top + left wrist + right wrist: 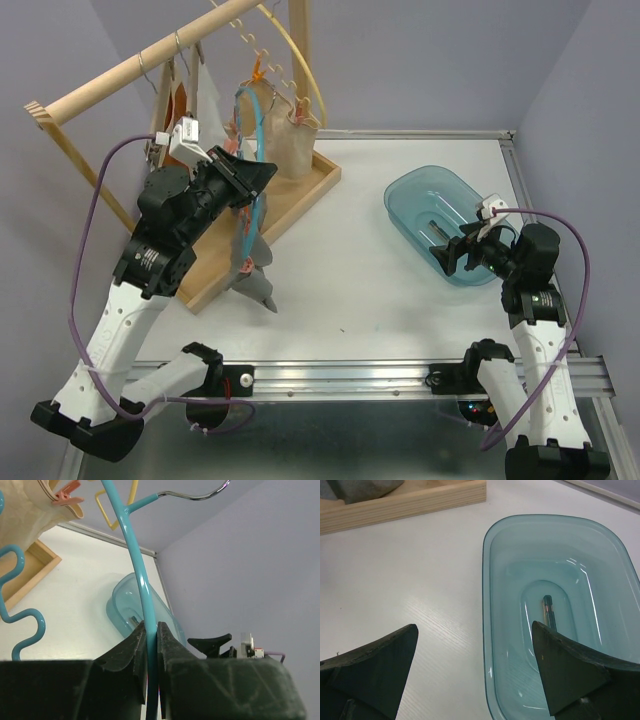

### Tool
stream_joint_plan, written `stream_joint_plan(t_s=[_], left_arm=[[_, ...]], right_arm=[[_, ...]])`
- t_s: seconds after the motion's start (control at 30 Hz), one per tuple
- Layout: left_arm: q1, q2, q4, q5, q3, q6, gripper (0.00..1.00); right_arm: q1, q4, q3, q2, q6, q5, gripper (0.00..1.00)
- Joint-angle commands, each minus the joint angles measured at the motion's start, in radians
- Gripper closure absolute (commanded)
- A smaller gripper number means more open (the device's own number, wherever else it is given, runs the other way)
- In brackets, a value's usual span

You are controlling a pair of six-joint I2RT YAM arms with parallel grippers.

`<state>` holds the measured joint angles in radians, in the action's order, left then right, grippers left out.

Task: Remove the underwear clipped to the hanger
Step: Pick up the hanger from the clothesline.

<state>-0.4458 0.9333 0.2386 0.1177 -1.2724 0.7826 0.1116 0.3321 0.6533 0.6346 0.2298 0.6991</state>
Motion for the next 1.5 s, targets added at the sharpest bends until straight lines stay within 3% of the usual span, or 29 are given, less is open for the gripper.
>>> stream_joint_plan(t_s=[0.0, 0.57, 1.27, 1.47], left_arm=[[-0.005, -0.048, -0.108, 0.114, 0.002, -0.052, 1.00], [-0.007, -0.172, -0.111, 0.451, 0.151, -0.148, 1.00], [-0.007, -0.238, -0.084, 0.628, 0.229, -0.123, 1.00], [-0.007, -0.241, -0.052, 0.559, 0.176, -0.140, 1.00]], right_arm=[[-0.001, -0.016, 0.040, -0.015, 0.011, -0.001, 0.00], [-0.001, 0.013, 0.025, -0.038, 0.082, 0.118, 0.00], [-0.003, 0.085, 0.026, -0.041, 0.170, 0.223, 0.00], [-0.003, 0.093, 0.028, -0.042, 0.184, 0.227, 0.00]])
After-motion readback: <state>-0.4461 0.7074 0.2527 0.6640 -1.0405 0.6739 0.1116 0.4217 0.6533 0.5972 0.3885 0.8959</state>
